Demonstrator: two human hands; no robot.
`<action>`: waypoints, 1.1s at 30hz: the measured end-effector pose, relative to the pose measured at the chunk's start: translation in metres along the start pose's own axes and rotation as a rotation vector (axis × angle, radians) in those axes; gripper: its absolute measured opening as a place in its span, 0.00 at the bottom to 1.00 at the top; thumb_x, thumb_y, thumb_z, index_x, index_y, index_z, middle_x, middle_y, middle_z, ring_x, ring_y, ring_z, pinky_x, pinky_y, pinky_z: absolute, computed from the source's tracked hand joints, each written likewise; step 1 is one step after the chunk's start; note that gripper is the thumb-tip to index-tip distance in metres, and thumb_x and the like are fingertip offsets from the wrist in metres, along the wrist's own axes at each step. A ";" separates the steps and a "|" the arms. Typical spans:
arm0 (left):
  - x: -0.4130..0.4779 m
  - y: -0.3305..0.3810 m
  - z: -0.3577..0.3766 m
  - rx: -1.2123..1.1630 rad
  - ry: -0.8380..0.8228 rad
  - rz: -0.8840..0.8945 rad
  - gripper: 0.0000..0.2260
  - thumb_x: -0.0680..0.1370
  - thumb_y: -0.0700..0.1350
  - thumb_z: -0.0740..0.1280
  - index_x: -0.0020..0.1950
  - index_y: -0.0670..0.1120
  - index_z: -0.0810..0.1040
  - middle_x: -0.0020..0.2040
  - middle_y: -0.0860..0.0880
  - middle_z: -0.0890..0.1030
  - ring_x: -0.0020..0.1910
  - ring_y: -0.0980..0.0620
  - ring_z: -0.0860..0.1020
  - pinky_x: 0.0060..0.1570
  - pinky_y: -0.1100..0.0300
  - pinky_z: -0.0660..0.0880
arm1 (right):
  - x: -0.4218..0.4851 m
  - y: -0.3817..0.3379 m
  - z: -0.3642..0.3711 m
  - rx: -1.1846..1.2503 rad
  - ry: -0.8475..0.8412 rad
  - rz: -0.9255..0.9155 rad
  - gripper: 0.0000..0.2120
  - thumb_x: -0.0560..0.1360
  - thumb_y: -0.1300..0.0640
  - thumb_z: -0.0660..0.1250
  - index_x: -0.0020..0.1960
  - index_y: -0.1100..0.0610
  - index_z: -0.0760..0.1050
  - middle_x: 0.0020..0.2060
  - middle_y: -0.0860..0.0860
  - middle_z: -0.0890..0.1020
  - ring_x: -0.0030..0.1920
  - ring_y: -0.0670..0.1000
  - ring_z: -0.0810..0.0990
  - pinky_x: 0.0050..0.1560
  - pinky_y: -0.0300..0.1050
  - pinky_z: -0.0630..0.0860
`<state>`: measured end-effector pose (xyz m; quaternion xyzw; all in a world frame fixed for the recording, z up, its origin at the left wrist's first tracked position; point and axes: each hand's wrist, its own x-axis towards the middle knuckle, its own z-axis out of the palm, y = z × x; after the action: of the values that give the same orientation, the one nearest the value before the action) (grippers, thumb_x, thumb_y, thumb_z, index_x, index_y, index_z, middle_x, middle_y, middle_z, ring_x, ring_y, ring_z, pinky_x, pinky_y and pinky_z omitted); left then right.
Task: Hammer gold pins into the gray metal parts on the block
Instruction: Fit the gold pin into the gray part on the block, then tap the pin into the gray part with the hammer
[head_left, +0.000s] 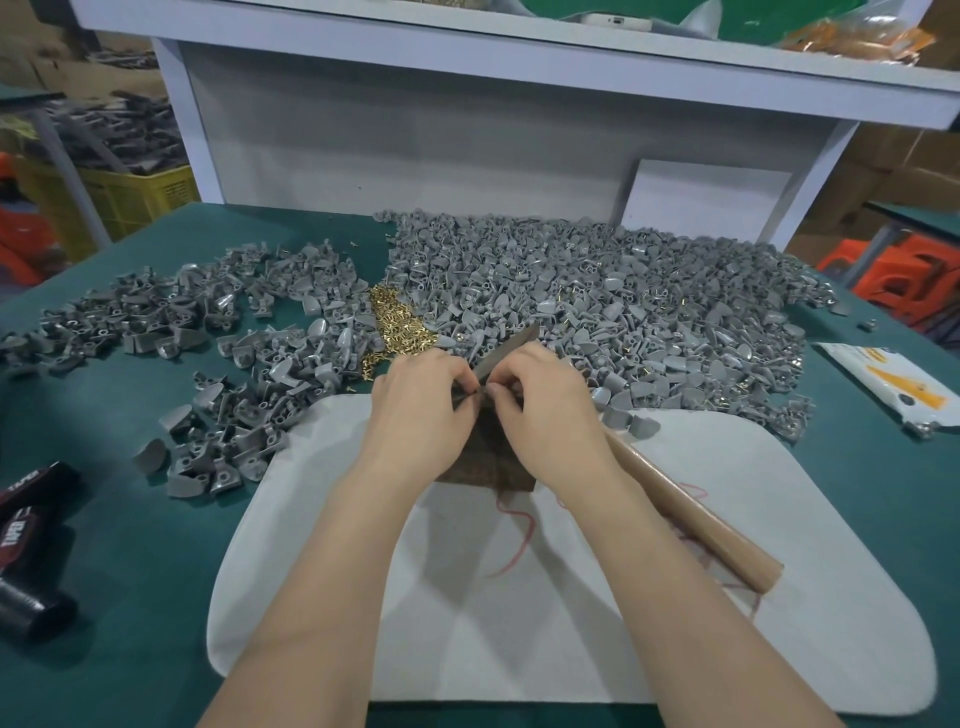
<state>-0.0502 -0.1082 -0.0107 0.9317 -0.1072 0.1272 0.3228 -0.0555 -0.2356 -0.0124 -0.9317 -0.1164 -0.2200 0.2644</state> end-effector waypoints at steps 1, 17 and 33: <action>0.000 0.000 0.000 -0.002 0.001 0.000 0.03 0.76 0.45 0.67 0.47 0.49 0.80 0.50 0.51 0.78 0.55 0.45 0.72 0.57 0.48 0.69 | 0.000 0.001 0.000 0.012 0.003 0.003 0.03 0.73 0.64 0.66 0.43 0.63 0.77 0.43 0.54 0.76 0.43 0.54 0.76 0.48 0.49 0.70; -0.001 0.001 -0.001 -0.015 -0.003 -0.002 0.02 0.76 0.46 0.68 0.46 0.49 0.80 0.50 0.51 0.79 0.56 0.46 0.72 0.57 0.50 0.69 | 0.000 0.005 0.003 0.113 0.042 0.086 0.03 0.73 0.64 0.67 0.42 0.60 0.79 0.37 0.42 0.70 0.35 0.39 0.68 0.40 0.25 0.63; -0.002 0.004 -0.004 -0.016 -0.019 -0.036 0.06 0.75 0.46 0.68 0.39 0.52 0.74 0.47 0.52 0.78 0.54 0.46 0.73 0.57 0.48 0.70 | -0.003 0.034 -0.038 -0.271 -0.296 0.467 0.11 0.76 0.51 0.65 0.51 0.59 0.73 0.46 0.57 0.81 0.47 0.58 0.80 0.47 0.46 0.75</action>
<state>-0.0535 -0.1087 -0.0057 0.9320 -0.0946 0.1119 0.3315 -0.0602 -0.2845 0.0003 -0.9820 0.0943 -0.0287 0.1611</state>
